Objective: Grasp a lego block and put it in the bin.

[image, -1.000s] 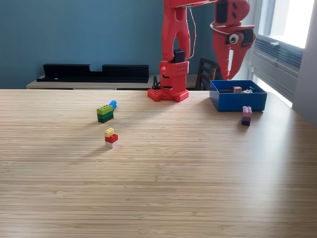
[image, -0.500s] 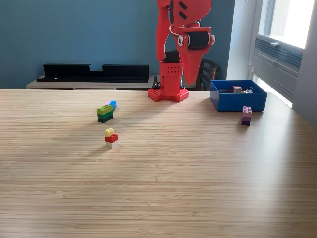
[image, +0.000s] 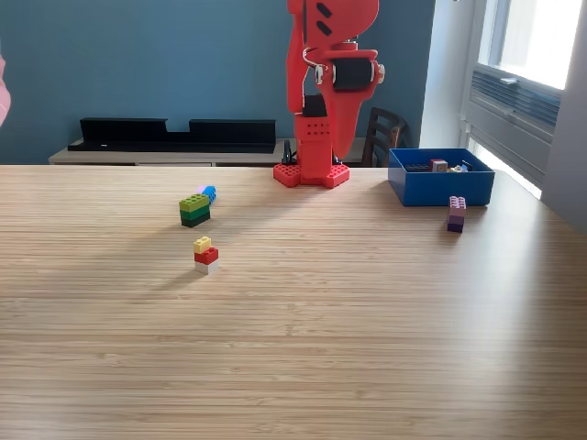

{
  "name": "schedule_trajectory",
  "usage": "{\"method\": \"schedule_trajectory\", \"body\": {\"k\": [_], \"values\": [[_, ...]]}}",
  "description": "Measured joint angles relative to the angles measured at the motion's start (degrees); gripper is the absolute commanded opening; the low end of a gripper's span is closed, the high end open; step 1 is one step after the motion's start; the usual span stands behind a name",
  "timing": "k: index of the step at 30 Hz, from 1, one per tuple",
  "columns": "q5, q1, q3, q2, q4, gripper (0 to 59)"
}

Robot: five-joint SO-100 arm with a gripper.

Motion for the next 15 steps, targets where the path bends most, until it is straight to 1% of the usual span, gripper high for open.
{"method": "schedule_trajectory", "body": {"k": [4, 9, 12, 15], "values": [[2.55, 4.83, 0.0, 0.0, -2.64, 0.1], [9.14, 14.24, 0.26, 0.0, -5.98, 0.1], [12.83, 20.21, 4.13, 0.0, -9.93, 0.1], [13.97, 25.22, 7.12, 0.0, -13.8, 0.1]]}}
